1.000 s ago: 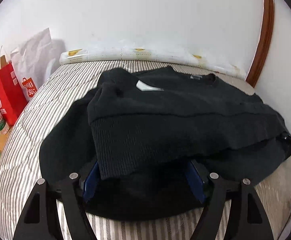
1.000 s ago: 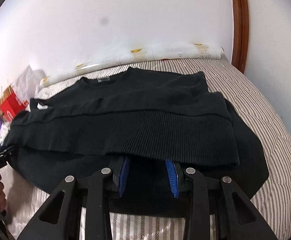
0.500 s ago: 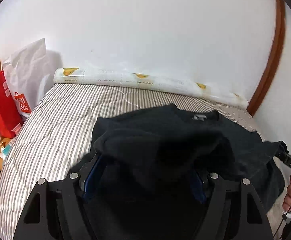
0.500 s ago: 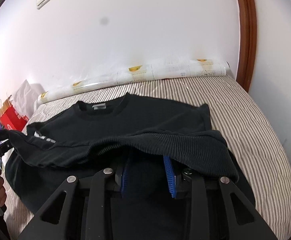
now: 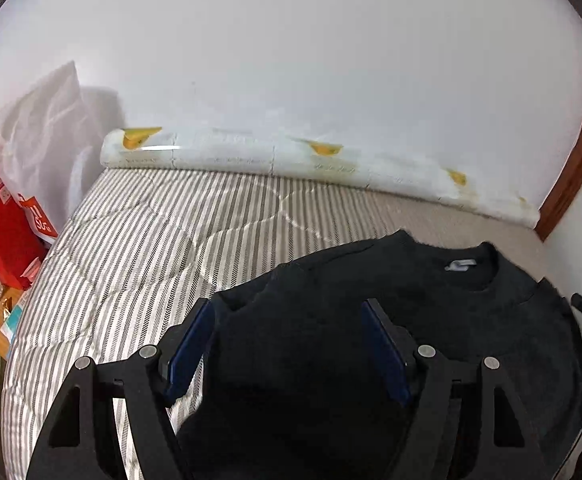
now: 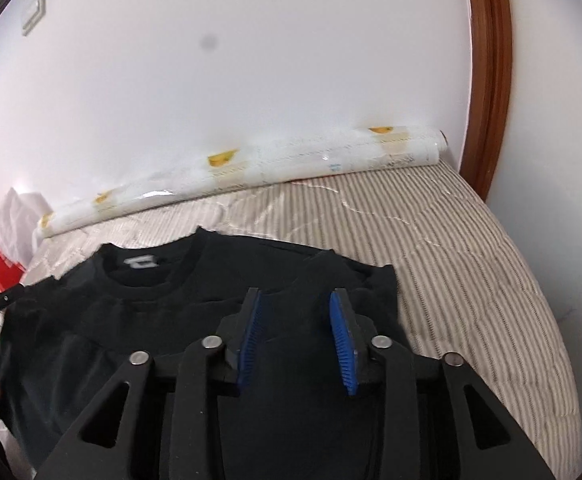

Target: Fold small clothes

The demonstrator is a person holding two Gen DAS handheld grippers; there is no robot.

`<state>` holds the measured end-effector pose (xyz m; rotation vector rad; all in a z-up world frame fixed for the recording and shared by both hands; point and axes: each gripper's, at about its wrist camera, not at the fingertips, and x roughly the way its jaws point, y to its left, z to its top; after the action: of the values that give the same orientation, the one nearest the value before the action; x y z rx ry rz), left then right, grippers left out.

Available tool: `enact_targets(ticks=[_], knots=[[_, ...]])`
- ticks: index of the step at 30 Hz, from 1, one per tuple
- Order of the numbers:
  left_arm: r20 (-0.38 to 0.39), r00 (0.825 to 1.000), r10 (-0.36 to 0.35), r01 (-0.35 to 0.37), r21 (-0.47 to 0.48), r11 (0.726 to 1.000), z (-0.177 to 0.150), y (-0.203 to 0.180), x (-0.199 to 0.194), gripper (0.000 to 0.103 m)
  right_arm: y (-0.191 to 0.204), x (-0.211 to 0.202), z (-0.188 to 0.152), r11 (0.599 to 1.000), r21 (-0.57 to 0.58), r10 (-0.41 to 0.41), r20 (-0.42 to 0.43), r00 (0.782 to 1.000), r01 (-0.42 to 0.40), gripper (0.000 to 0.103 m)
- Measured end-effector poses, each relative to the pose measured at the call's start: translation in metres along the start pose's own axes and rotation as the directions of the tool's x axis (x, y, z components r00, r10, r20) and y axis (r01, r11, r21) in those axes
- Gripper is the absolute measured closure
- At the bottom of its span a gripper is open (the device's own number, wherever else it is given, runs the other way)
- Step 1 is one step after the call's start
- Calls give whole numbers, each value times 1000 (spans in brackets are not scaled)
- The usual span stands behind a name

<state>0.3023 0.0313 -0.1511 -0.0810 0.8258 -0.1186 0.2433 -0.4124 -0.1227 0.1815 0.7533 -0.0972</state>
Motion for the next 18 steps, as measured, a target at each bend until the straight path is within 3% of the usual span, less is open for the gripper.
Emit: enact_targets(ticks=[5,10,13,15,18], knots=[[-58,998,27,-27,3,1000,-1,4,28,31,-21,26,1,999,9,-51,-70,996,51,57],[-61,998,4,-5,-9,1000,0,7,36,49,-23,48,2,998,-12,-68,-117,991,67,56],[-44,999,7,-7,0,1000,-1,6,35,65,-14,64,3,993,-64,-105,-150,983,96,58],[-29,1000,0,-1,-6,1000,-1,7,33,72,-10,67,4,989,-96,-122,-120,985,110,72],[-23,1000,-8,7,-18,1000,0,10,32,72,-7,55,8,990,-121,-72,-34,997,68,79]])
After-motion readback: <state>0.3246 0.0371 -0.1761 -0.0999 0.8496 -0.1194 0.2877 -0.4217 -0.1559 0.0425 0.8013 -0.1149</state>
